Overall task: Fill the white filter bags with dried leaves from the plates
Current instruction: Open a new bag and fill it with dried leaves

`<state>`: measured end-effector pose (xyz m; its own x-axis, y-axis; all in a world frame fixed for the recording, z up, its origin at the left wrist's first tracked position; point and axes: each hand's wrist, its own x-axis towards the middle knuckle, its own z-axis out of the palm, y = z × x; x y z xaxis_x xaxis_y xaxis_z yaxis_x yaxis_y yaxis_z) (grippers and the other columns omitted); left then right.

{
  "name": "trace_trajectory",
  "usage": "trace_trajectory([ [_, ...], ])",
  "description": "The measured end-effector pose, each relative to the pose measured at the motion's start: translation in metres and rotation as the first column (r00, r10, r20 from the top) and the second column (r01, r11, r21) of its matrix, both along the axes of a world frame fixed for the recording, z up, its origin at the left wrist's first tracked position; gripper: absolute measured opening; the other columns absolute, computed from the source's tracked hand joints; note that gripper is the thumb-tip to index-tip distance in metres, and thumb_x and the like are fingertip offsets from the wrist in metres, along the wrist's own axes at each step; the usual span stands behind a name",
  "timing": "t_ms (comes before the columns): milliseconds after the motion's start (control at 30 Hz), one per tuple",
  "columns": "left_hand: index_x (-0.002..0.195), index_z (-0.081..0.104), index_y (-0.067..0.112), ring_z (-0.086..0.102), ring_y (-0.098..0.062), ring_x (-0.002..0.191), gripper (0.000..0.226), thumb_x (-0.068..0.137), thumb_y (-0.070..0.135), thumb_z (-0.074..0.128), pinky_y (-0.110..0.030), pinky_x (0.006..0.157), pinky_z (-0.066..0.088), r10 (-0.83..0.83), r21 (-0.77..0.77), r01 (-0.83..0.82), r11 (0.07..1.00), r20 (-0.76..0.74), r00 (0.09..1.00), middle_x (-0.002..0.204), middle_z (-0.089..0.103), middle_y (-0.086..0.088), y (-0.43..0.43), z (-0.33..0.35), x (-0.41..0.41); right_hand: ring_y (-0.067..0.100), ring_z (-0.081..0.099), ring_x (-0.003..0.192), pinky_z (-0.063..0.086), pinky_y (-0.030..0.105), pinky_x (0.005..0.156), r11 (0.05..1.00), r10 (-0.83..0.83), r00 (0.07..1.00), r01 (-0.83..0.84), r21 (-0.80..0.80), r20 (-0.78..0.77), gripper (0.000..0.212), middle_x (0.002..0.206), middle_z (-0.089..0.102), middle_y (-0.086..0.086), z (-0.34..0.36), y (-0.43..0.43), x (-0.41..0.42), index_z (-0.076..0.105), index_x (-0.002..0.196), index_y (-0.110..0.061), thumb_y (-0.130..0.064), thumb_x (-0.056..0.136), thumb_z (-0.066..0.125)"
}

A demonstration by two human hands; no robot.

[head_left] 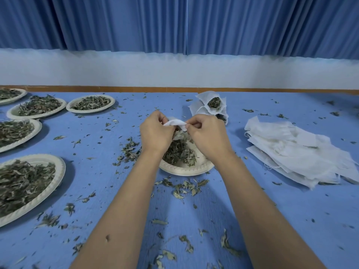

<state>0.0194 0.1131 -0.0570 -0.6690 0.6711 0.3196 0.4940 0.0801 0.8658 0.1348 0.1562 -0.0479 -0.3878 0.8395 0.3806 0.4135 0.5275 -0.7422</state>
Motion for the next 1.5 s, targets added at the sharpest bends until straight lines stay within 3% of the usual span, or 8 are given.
trace_trajectory([
  [200, 0.078, 0.046, 0.017, 0.054, -0.022, 0.076, 0.015, 0.082, 0.002, 0.048, -0.048, 0.086, 0.05, -0.314, 0.032, 0.327, 0.945, 0.376, 0.872, 0.077, 0.054, -0.003, -0.012, 0.012, -0.006, 0.016, 0.067, 0.079, 0.054, 0.032, 0.077, 0.996, -0.046, 0.996, 0.039, -0.083, -0.073, 0.014, 0.079, 0.071, 0.005, -0.001, 0.003, 0.002, 0.071, 0.092, -0.011, -0.013, 0.089, 0.058],
  [400, 0.079, 0.045, 0.022, 0.043, -0.011, 0.059, 0.031, 0.076, 0.012, 0.074, -0.021, 0.052, 0.038, -0.307, -0.044, 0.312, 0.949, 0.09, 0.948, 0.076, 0.047, 0.003, -0.013, 0.006, -0.006, 0.017, 0.068, 0.07, 0.056, 0.041, 0.077, 0.992, -0.045, 0.995, 0.033, -0.12, -0.093, 0.014, 0.071, 0.069, 0.005, -0.003, 0.004, 0.004, 0.069, 0.084, -0.013, -0.007, 0.087, 0.057],
  [700, 0.062, 0.039, 0.018, 0.038, -0.013, 0.054, 0.033, 0.079, 0.002, 0.062, -0.017, 0.043, 0.03, -0.012, 0.036, 0.016, 0.999, -0.097, 0.995, 0.066, 0.05, -0.002, -0.003, -0.006, -0.002, 0.018, 0.068, 0.072, 0.055, 0.033, 0.069, 0.994, 0.044, 0.996, -0.052, -0.101, -0.081, 0.024, 0.068, 0.068, -0.001, 0.002, -0.003, 0.003, 0.061, 0.068, -0.029, -0.011, 0.084, 0.06],
  [833, 0.061, 0.037, 0.02, 0.038, -0.015, 0.051, 0.034, 0.08, 0.008, 0.063, -0.023, 0.046, 0.033, 0.066, 0.127, -0.068, 0.99, 0.022, 0.998, 0.059, 0.045, 0.002, -0.002, -0.004, -0.004, 0.011, 0.064, 0.088, 0.051, 0.026, 0.08, 0.93, 0.106, 0.954, -0.195, -0.312, -0.28, 0.019, 0.093, 0.069, -0.002, -0.003, 0.003, 0.005, 0.066, 0.102, -0.019, -0.014, 0.087, 0.056],
  [1000, 0.068, 0.04, 0.024, 0.041, 0.002, 0.043, 0.03, 0.078, 0.014, 0.066, -0.016, 0.047, 0.04, 0.009, 0.207, -0.058, 0.977, 0.234, 0.972, 0.066, 0.044, 0.007, -0.008, 0.003, -0.008, 0.022, 0.02, 0.143, 0.024, 0.039, 0.113, 0.966, 0.247, 0.875, -0.192, -0.171, 0.416, 0.074, 0.156, 0.021, 0.004, -0.027, 0.007, -0.009, 0.024, 0.147, -0.028, -0.049, 0.084, 0.057],
  [1100, 0.073, 0.042, 0.023, 0.054, -0.014, 0.069, 0.023, 0.08, 0.013, 0.062, -0.043, 0.076, 0.055, -0.06, 0.221, -0.013, 0.975, 0.322, 0.945, 0.074, 0.046, 0.005, -0.011, 0.006, -0.01, 0.021, -0.01, 0.146, 0.006, 0.047, 0.118, 0.953, 0.302, 0.798, -0.256, -0.16, 0.522, 0.075, 0.159, -0.004, -0.002, -0.038, 0.006, -0.022, 0.014, 0.147, -0.041, -0.06, 0.084, 0.051],
  [1300, 0.072, 0.043, 0.021, 0.052, -0.022, 0.075, 0.021, 0.081, 0.011, 0.059, -0.055, 0.083, 0.052, -0.056, 0.217, -0.032, 0.976, 0.388, 0.92, 0.075, 0.045, 0.003, -0.011, 0.005, -0.009, 0.024, 0.043, 0.128, 0.038, 0.034, 0.101, 0.936, 0.309, 0.761, -0.351, -0.039, 0.57, 0.045, 0.144, 0.043, 0.001, -0.032, 0.005, -0.021, 0.048, 0.136, -0.025, -0.033, 0.092, 0.054],
  [1500, 0.071, 0.044, 0.021, 0.053, -0.023, 0.074, 0.022, 0.082, 0.01, 0.059, -0.054, 0.082, 0.052, -0.033, 0.218, -0.058, 0.974, 0.391, 0.92, 0.074, 0.046, 0.003, -0.011, 0.005, -0.006, 0.023, 0.054, 0.113, 0.047, 0.038, 0.09, 0.959, 0.211, 0.77, -0.281, 0.024, 0.602, 0.042, 0.127, 0.06, 0.003, -0.025, 0.005, -0.012, 0.053, 0.132, -0.027, -0.032, 0.09, 0.059],
])
